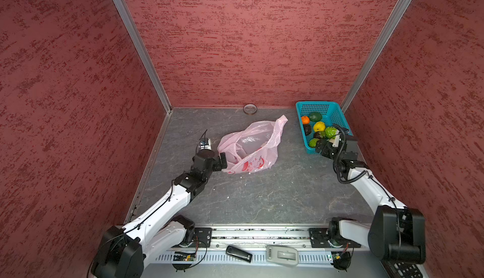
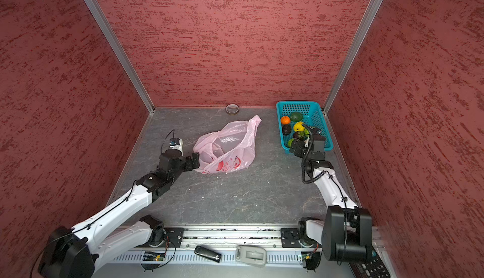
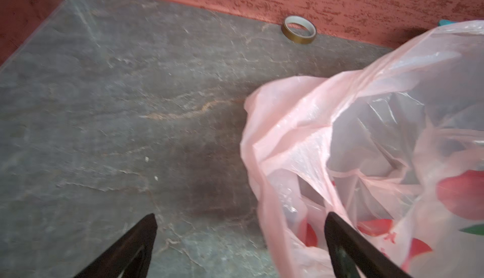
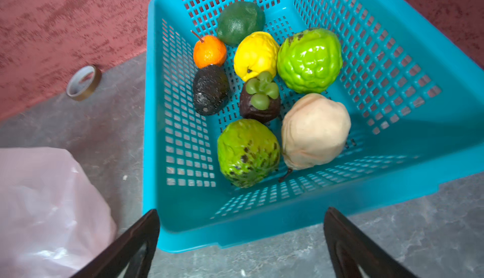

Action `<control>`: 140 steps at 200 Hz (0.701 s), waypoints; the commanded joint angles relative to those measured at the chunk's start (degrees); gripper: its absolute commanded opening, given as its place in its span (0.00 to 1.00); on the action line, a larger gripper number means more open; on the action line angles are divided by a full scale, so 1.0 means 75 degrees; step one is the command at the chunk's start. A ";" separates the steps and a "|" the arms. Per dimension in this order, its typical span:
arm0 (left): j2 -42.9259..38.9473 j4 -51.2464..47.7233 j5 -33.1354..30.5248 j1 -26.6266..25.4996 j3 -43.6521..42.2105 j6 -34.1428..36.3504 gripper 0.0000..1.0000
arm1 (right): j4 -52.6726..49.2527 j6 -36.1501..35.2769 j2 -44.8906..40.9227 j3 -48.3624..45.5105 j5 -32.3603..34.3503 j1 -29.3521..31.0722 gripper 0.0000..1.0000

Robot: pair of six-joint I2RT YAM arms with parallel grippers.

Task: Untie the knot of the plastic bag and take out the fruit

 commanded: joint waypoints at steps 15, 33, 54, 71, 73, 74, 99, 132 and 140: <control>0.0139 0.2287 -0.0120 0.1070 -0.0610 0.1583 1.00 | 0.2581 -0.1090 0.0272 -0.0713 0.0544 -0.0064 0.98; 0.0550 0.2932 0.0404 0.1903 -0.0670 0.1631 1.00 | 0.3394 -0.1158 0.0603 -0.1027 0.0505 -0.0166 0.98; 0.1161 0.4414 0.0810 0.2370 -0.0980 0.2297 1.00 | 0.4563 -0.1218 0.1000 -0.1444 0.0453 -0.0184 0.98; 0.1623 0.4996 0.1126 0.2761 -0.1059 0.2560 1.00 | 0.5472 -0.1127 0.1383 -0.1694 0.0263 -0.0199 0.98; 0.1670 0.5071 0.1166 0.2817 -0.1080 0.2568 1.00 | 0.5608 -0.1117 0.1423 -0.1741 0.0242 -0.0196 0.98; 0.1693 0.5115 0.1201 0.2848 -0.1102 0.2563 1.00 | 0.5672 -0.1115 0.1442 -0.1770 0.0231 -0.0196 0.98; 0.2423 0.6418 0.1749 0.3357 -0.1561 0.2431 1.00 | 0.6665 -0.1212 0.1684 -0.1929 0.0234 -0.0197 0.98; 0.3467 0.7696 0.2332 0.3670 -0.1555 0.2040 1.00 | 0.7678 -0.1307 0.2157 -0.2242 -0.0173 -0.0178 0.98; 0.3728 0.8056 0.2323 0.3635 -0.1612 0.2058 1.00 | 0.7775 -0.1306 0.2153 -0.2295 -0.0158 -0.0174 0.99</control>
